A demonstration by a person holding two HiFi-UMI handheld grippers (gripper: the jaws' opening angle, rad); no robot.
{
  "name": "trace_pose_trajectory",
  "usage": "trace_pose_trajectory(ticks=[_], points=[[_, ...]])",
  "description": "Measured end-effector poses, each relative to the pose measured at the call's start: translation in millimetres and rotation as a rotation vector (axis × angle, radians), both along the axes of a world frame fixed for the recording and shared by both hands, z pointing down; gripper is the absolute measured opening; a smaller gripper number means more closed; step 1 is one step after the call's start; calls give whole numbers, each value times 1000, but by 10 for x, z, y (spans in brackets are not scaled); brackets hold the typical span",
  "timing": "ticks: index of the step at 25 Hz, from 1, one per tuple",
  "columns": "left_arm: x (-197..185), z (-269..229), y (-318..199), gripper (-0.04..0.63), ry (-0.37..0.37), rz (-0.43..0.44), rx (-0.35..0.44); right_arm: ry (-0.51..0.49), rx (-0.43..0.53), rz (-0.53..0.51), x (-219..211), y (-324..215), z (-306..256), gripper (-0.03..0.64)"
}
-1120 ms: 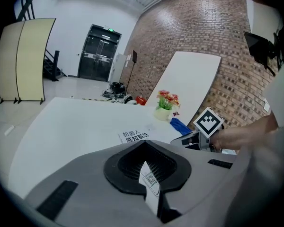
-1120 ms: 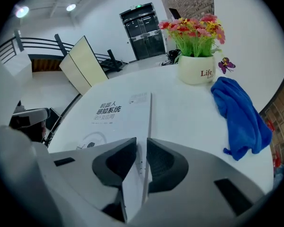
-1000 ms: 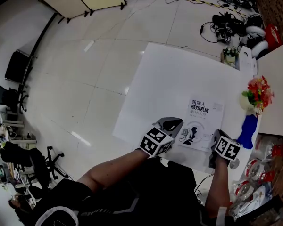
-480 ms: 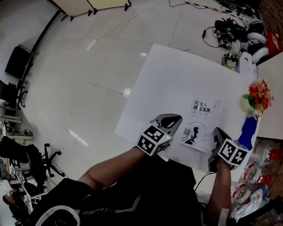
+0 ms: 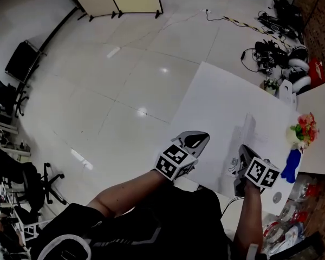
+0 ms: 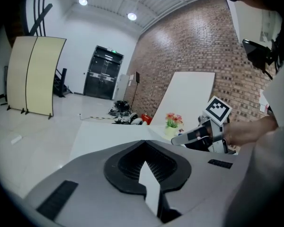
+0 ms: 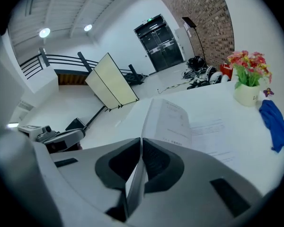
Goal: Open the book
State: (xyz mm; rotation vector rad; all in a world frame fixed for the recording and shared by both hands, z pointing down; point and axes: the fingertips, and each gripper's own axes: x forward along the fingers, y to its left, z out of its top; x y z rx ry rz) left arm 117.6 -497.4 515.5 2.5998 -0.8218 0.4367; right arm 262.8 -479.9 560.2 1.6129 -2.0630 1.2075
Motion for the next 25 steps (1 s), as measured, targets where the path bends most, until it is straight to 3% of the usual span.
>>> trace_pose_trajectory(ticks=[11,15,19,25], points=[[-1091,86,-67,2,-37,-65,-21,91,-147,-129,-1362,-457,917,6],[-1301,96,-62,2,-43,-74,-20,100,-181,-143,-1496,-449,1187,6],[-1443,136,-47,2,-48,-75,-28,142,-152,-155,-1564,-481,1236,6],[-1426,122,-23,2,-26,-73,-26,125,-85,-112,-1464,-515,1049,8]])
